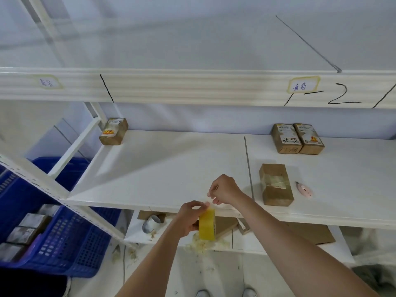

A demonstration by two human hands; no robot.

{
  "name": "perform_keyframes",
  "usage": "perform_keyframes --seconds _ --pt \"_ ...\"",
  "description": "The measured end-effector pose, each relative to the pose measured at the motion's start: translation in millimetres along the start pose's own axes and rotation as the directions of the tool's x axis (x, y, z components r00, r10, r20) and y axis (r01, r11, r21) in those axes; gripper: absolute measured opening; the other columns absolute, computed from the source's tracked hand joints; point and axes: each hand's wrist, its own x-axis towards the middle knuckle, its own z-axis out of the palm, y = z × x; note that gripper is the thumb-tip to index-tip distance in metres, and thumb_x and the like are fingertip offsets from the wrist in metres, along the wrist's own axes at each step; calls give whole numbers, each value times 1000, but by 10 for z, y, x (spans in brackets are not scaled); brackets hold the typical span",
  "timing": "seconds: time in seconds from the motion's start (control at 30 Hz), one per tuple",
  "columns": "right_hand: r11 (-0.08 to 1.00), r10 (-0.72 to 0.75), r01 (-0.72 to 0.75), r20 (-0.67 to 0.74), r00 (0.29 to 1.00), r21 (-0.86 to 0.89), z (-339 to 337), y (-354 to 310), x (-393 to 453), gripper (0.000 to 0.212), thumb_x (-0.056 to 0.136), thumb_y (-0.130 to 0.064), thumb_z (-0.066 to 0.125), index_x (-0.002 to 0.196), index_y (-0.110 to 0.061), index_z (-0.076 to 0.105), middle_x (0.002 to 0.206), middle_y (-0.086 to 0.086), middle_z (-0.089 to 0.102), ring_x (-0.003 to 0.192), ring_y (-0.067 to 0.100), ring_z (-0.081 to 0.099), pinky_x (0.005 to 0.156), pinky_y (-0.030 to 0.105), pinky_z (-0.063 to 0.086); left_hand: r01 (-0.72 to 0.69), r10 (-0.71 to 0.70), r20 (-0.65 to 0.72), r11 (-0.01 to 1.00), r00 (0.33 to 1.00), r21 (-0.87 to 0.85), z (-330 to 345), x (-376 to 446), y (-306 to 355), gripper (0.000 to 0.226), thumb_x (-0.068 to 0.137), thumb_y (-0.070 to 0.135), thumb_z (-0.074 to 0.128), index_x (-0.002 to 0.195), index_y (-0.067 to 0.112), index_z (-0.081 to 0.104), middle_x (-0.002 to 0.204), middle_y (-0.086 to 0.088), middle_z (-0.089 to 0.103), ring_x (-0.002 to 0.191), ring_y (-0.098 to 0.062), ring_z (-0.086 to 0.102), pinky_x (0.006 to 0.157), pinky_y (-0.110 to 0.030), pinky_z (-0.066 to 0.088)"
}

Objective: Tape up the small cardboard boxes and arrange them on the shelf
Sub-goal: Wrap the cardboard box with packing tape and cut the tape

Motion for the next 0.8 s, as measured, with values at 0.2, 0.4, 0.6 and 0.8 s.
perform_keyframes --seconds 0.2,0.4,0.6,0.8 --pt "997 79 -79 -1 997 -21 212 77 82 4 86 -3 77 87 1 78 88 16 76 69 23 71 72 31 63 99 -91 -117 993 989 69 4 46 -79 45 85 40 79 102 9 50 104 -14 68 88 -27 73 71 -42 64" --pt "993 96 -99 -43 994 -69 394 96 168 10 86 -4 78 94 2 78 100 14 76 96 26 73 87 33 60 179 -161 -188 980 969 83 13 166 -139 57 83 42 81 116 2 58 108 -16 72 94 -32 73 84 -48 61" --pt "992 97 -103 -74 993 -75 485 148 248 9 87 2 73 96 3 77 102 15 76 100 27 72 90 34 59 221 -221 -130 975 967 -12 25 210 -118 63 84 41 79 123 -1 52 119 -20 66 105 -37 69 95 -52 56" --pt "991 76 -85 -87 993 -102 555 216 305 10 88 5 69 93 4 77 101 15 75 100 27 72 90 34 58 220 -223 -123 975 967 -38 38 237 -137 61 85 38 79 123 -5 56 115 -22 69 102 -37 70 93 -52 57"
